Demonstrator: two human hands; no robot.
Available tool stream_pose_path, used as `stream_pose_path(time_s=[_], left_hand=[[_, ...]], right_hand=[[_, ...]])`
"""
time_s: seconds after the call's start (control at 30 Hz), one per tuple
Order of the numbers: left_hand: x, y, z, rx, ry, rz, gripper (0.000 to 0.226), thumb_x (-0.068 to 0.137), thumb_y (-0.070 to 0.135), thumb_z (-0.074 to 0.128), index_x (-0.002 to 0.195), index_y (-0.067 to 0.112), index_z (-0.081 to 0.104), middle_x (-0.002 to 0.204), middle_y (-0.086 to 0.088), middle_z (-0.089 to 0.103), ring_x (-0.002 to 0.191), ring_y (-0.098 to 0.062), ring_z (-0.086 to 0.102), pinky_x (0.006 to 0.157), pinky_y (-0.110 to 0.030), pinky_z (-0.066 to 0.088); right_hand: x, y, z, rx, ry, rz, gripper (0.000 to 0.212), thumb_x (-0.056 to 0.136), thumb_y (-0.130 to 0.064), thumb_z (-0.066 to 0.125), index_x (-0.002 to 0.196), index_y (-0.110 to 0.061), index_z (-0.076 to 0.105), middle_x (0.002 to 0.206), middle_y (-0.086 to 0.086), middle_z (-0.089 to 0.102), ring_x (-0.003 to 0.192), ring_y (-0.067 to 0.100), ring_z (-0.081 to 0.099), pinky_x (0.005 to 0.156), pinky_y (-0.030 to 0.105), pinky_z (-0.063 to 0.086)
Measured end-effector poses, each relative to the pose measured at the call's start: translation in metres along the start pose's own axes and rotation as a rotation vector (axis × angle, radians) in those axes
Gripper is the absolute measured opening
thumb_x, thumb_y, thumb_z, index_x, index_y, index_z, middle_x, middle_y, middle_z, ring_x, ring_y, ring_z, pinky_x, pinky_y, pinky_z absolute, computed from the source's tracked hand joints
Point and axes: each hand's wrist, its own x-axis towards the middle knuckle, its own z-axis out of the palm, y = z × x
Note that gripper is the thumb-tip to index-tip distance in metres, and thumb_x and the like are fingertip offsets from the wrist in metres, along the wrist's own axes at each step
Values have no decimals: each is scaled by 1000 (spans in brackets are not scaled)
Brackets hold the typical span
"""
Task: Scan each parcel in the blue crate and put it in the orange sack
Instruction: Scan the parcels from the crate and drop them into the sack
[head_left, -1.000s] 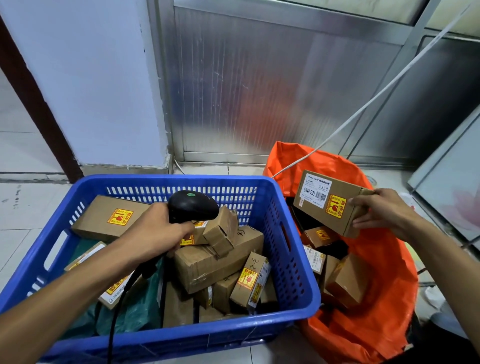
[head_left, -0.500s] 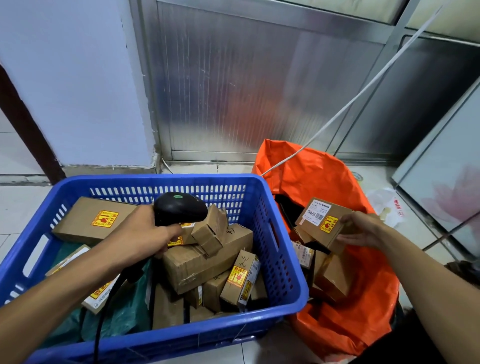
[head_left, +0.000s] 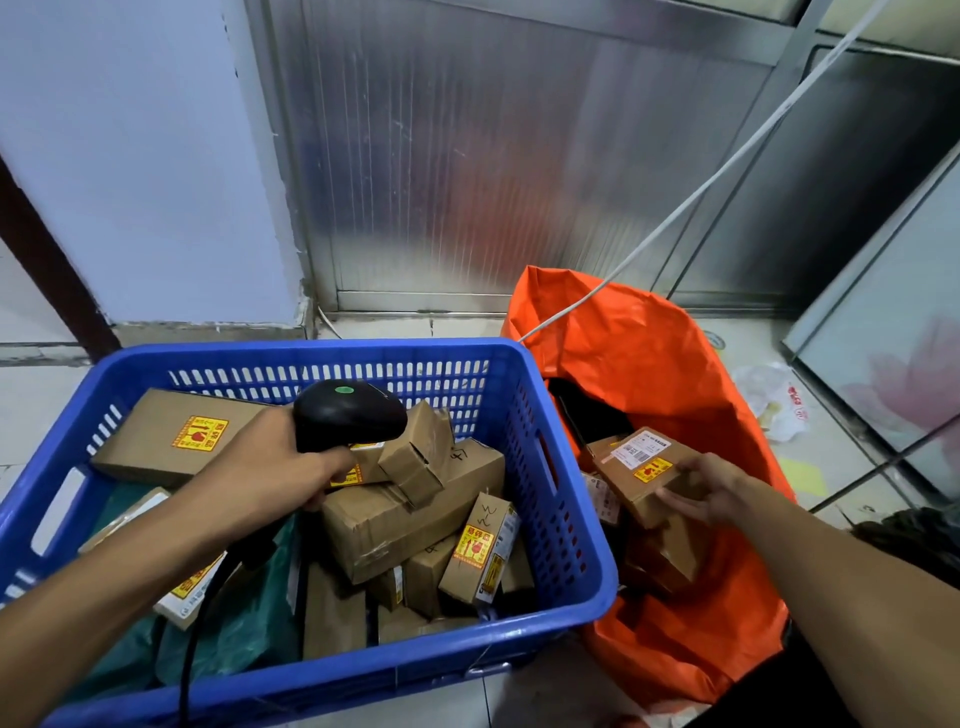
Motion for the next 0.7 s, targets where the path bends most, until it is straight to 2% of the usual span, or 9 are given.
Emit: stream_pose_path(time_s=[0.03, 0.1, 0.2, 0.3, 0.37, 0.47, 0.53, 0.6, 0.7], left_hand=[[0, -1, 0, -3, 1, -5, 5, 83, 5, 69, 79, 3, 70, 63, -20, 68, 55, -21, 62, 61, -34, 50], [1, -1, 0, -8, 10, -19, 5, 82, 5, 69, 77, 4, 71, 72, -24, 70, 56, -22, 63, 62, -35, 52], [2, -1, 0, -3, 18, -27, 8, 82, 4, 69, 74, 6, 71, 63, -17, 68, 54, -20, 62, 58, -32, 51], [3, 0, 1, 2, 11, -30, 8, 83, 2, 69, 76, 4, 71, 58, -11, 64, 53, -18, 60, 53, -29, 49], [1, 1, 1, 2, 5, -28, 8, 83, 1, 68, 76, 5, 70, 56, -14, 64, 50, -17, 59, 51, -28, 47], [-1, 3, 2, 3, -9, -27, 8, 83, 1, 68, 79, 8, 69, 51, -8, 61, 46, -13, 56, 44, -21, 43], [-2, 4, 2, -3, -13, -24, 8, 84, 1, 67, 80, 8, 68, 51, -5, 59, 47, -13, 55, 42, -19, 41], [-2, 5, 2, -1, -12, -19, 7, 85, 1, 67, 80, 5, 69, 51, -6, 58, 48, -14, 54, 41, -18, 40], [-2, 5, 3, 7, -6, -11, 9, 85, 3, 68, 76, 7, 69, 46, -3, 57, 45, -13, 53, 44, -20, 40]], right_hand=[[0, 3, 1, 26, -3, 8, 23, 98, -5, 54, 120, -6, 45, 117, 22, 52, 93, 41, 61, 30, 36, 51], [0, 8, 3, 52, 4, 25, 20, 100, -5, 51, 119, -6, 44, 101, 21, 52, 105, 41, 61, 30, 37, 51], [2, 13, 3, 69, 23, 69, 20, 100, -5, 51, 119, -7, 45, 90, 19, 49, 122, 40, 58, 30, 39, 50], [8, 13, 0, 83, 23, 105, 18, 100, -8, 53, 116, -4, 48, 92, 21, 53, 121, 39, 60, 30, 40, 50], [7, 13, 0, 93, 10, 130, 9, 100, -8, 54, 99, 0, 50, 95, 22, 55, 122, 39, 59, 33, 44, 51], [3, 13, 4, 115, 19, 159, 15, 100, -6, 55, 88, -3, 48, 114, 23, 53, 124, 41, 57, 36, 45, 50], [3, 14, 7, 118, 35, 157, 16, 100, -6, 54, 86, -3, 47, 117, 23, 51, 125, 41, 56, 37, 45, 50], [1, 17, 10, 133, 49, 157, 16, 102, -7, 53, 87, -2, 48, 111, 23, 53, 124, 40, 57, 38, 44, 50], [-3, 19, 13, 144, 47, 158, 15, 101, -6, 53, 89, 0, 51, 89, 23, 53, 122, 38, 57, 39, 43, 50]])
